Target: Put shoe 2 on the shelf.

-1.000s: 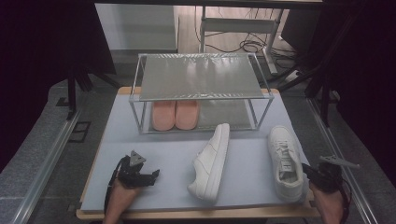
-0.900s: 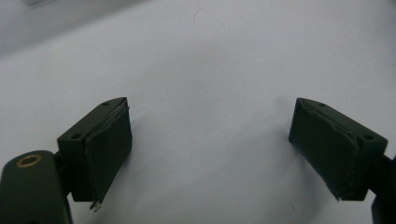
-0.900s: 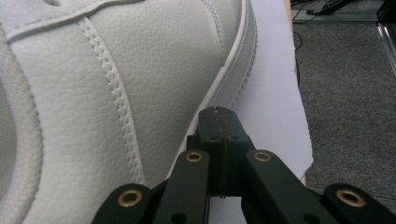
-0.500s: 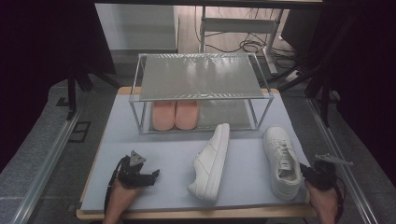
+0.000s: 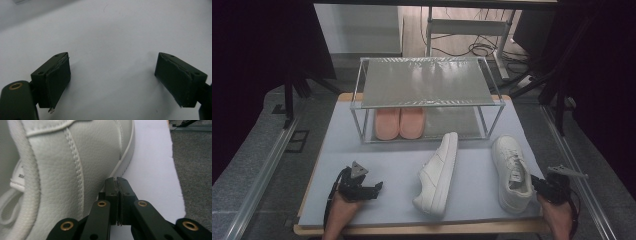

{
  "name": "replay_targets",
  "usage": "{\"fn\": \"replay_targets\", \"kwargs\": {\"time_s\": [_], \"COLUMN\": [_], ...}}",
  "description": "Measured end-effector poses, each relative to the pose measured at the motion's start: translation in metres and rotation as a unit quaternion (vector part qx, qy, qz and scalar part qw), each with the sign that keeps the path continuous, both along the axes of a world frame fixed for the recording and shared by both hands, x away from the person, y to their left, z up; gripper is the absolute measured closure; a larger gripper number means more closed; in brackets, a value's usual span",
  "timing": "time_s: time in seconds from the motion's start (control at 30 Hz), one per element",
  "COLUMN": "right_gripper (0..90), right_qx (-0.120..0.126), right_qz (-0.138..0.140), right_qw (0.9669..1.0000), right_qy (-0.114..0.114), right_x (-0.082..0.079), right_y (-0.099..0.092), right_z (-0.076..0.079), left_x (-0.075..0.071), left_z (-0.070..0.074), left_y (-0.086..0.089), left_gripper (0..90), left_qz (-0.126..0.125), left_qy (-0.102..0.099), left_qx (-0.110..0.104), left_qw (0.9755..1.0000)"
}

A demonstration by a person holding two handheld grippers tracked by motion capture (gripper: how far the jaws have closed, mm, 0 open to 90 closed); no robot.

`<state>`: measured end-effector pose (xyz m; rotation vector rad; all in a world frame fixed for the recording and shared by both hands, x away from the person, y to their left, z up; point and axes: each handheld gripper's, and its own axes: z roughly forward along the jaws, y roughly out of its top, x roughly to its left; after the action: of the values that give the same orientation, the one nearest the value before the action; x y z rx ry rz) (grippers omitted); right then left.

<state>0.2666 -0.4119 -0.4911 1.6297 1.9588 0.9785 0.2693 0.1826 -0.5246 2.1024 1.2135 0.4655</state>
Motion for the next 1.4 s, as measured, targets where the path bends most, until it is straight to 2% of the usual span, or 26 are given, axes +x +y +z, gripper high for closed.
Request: {"fn": "replay_targets", "kwargs": {"time_s": [0.3, 0.53, 0.93, 1.17, 1.4], "right_gripper": [87.6, 89.0, 89.9, 89.9, 89.9], "right_qx": [0.004, 0.006, -0.001, 0.008, 0.013], "right_qz": [0.0, 0.008, 0.031, 0.061, 0.09], "right_qw": [0.9997, 0.999, 0.9976, 0.9958, 0.9936], "right_qy": [-0.022, -0.043, -0.062, -0.068, -0.067], "right_x": [-0.008, -0.014, -0.023, -0.029, -0.029], "right_y": [-0.004, 0.0, 0.024, 0.039, 0.059], "right_z": [0.02, 0.037, 0.059, 0.069, 0.071], "left_x": [0.0, 0.0, 0.0, 0.0, 0.0], "left_z": [0.0, 0.0, 0.0, 0.0, 0.0], "left_y": [0.0, 0.0, 0.0, 0.0, 0.0], "left_gripper": [13.3, 13.3, 13.3, 13.3, 13.4], "left_qz": [0.0, 0.0, 0.0, 0.0, 0.0], "left_qy": [0.0, 0.0, -0.001, -0.001, -0.001], "left_qx": [0.0, 0.0, 0.0, 0.001, 0.001], "left_qw": [1.0, 1.0, 1.0, 1.0, 1.0]}}
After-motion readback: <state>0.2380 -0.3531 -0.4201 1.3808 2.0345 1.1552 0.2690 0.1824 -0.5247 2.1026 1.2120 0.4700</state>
